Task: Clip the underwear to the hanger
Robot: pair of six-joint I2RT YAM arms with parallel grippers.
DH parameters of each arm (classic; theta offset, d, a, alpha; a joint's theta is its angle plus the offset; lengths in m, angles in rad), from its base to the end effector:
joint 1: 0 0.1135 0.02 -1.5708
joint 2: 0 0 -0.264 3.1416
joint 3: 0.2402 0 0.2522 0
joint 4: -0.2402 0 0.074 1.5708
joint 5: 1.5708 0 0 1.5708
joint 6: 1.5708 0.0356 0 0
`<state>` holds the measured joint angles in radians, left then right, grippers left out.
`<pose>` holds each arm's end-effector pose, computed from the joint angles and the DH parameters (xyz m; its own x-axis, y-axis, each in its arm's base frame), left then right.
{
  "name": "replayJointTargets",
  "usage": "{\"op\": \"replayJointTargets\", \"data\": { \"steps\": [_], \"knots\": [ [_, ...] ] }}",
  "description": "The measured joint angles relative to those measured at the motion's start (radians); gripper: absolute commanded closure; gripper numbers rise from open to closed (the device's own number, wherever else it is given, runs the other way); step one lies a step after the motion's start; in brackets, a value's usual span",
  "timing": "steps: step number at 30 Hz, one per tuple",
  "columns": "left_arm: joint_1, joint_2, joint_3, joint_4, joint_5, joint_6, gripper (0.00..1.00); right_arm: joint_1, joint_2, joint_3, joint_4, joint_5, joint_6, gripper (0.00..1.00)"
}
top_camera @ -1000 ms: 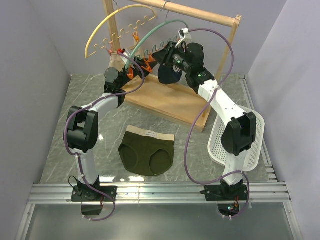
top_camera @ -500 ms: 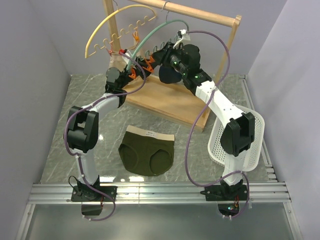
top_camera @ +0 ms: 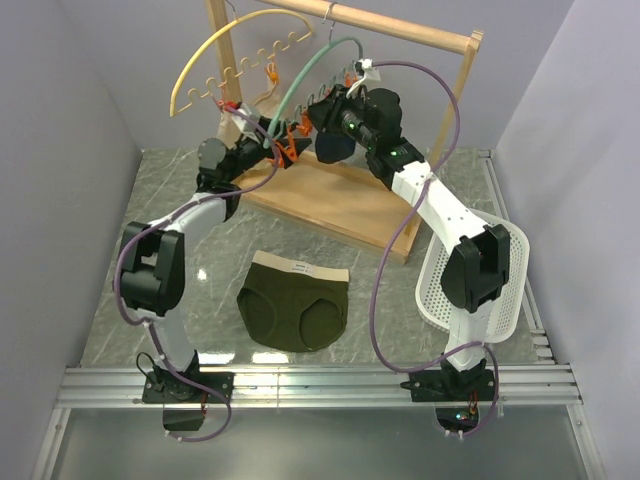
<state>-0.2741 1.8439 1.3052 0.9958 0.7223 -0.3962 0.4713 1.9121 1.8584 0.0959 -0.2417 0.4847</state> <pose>0.4005 -0.1371 0.3380 0.0932 -0.3270 -0.9404 0.8782 0.4721 -0.0771 0.4101 0.2186 0.4136 -0.2714 0.3694 -0.8887 -0.5961 0.6604 0.4566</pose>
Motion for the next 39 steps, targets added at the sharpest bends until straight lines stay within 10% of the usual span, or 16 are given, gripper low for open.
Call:
{"op": "replayJointTargets", "data": {
  "steps": [12, 26, 39],
  "knots": [
    [0.032, -0.122, -0.072, -0.044, -0.013, -0.01, 0.25, -0.014, 0.0, -0.014, 0.048, -0.14, 0.037, 0.98],
    [0.021, -0.044, -0.018, -0.013, 0.006, -0.044, 0.42, -0.031, 0.0, -0.034, 0.097, -0.197, 0.097, 1.0],
    [0.022, -0.204, -0.272, -0.011, -0.113, -0.093, 0.47, -0.033, 0.0, -0.04, 0.091, -0.231, 0.145, 1.0]
  ]
}}
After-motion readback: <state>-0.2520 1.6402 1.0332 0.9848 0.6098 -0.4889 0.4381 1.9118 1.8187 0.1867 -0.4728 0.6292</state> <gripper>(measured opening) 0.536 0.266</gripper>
